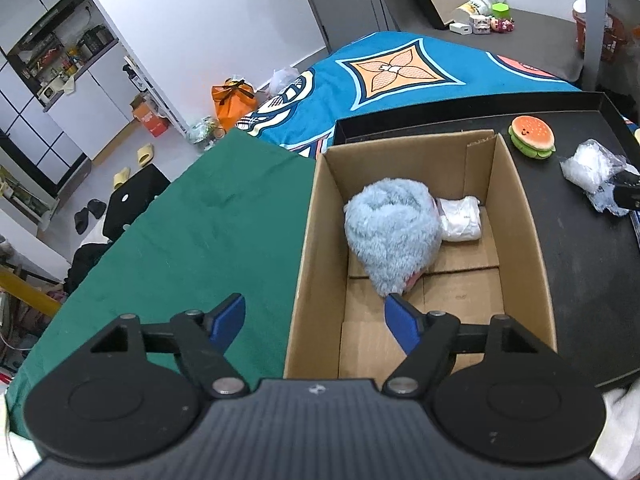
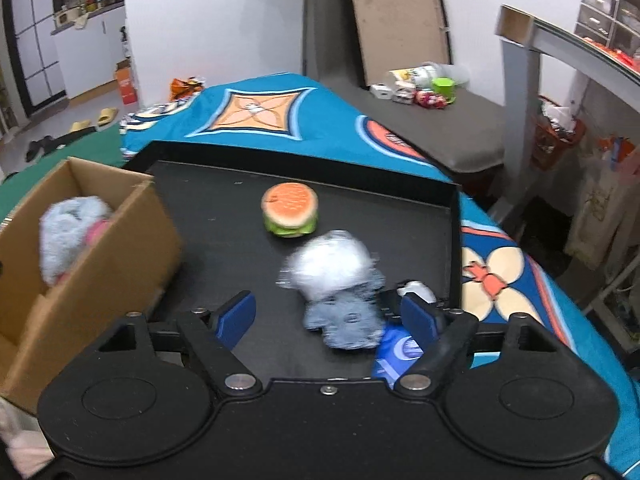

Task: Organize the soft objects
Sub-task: 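Close the right gripper on the black cable beside the tissue pack, then carry the black cable with the right gripper into the box, release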

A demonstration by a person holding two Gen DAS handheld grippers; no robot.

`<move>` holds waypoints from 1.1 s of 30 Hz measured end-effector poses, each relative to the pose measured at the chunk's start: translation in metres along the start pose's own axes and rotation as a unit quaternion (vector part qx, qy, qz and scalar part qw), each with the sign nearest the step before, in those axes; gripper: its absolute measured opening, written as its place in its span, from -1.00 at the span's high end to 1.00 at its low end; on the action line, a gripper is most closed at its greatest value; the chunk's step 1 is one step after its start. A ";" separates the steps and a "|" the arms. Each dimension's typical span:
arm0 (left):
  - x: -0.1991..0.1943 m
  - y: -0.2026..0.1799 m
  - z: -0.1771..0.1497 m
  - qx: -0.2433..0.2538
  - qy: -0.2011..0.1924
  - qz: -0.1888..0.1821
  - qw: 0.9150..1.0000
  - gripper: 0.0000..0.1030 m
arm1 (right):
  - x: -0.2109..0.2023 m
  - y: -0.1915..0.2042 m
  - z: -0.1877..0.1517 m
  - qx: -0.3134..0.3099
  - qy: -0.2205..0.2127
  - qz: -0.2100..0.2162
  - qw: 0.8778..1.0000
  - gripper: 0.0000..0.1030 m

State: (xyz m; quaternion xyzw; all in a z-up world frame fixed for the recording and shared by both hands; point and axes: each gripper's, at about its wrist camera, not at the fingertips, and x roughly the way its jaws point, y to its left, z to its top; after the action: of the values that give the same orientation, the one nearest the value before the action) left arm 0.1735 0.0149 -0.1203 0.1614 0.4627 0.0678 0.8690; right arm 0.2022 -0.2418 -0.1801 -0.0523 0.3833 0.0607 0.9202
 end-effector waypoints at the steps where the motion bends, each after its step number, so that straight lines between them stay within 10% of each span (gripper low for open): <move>1: 0.000 -0.002 0.003 0.000 0.000 0.003 1.000 -0.47 | 0.004 -0.003 -0.001 0.000 0.003 -0.004 1.000 -0.35; 26: 0.025 -0.046 0.036 0.055 0.030 0.054 0.997 -0.47 | 0.058 -0.039 -0.004 0.002 0.032 -0.011 0.999 -0.14; 30: 0.026 -0.048 0.038 0.062 0.031 0.061 0.996 -0.47 | 0.062 -0.043 -0.004 0.002 0.034 -0.011 0.999 0.37; 33: 0.025 -0.049 0.039 0.062 0.032 0.063 0.996 -0.47 | 0.062 -0.048 -0.003 0.008 0.035 -0.011 0.999 0.40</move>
State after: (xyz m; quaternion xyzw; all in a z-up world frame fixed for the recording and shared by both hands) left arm 0.2182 -0.0330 -0.1367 0.2421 0.4821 0.0988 0.8362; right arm 0.2503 -0.2851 -0.2237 -0.0511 0.4152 0.0451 0.9072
